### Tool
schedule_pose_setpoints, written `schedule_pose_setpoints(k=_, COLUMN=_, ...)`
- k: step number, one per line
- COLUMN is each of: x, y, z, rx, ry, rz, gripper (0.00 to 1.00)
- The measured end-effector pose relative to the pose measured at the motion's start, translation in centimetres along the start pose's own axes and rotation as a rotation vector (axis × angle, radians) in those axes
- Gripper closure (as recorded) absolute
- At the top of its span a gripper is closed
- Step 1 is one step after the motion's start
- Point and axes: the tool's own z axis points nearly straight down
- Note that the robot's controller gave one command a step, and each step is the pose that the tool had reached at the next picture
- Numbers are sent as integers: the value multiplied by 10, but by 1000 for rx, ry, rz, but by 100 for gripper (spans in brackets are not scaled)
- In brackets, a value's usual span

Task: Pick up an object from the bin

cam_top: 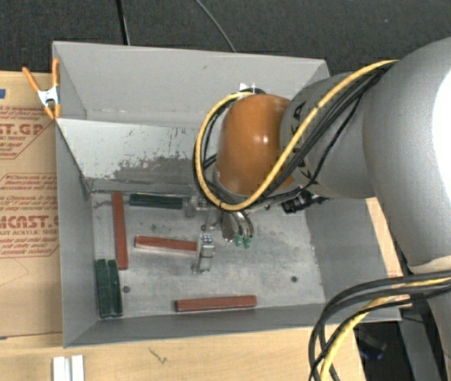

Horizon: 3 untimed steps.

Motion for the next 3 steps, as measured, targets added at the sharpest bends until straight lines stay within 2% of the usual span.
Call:
schedule_pose_setpoints(k=1, x=-1, y=26, z=2, rx=0, ry=-5, rz=158, gripper=0)
schedule_pose_setpoints(k=2, x=-1, y=35, z=38, rx=1, ry=-5, rz=-36, gripper=0)
schedule_pose_setpoints(k=3, x=12, y=41, z=46, rx=0, ry=-4, rz=205, gripper=100)
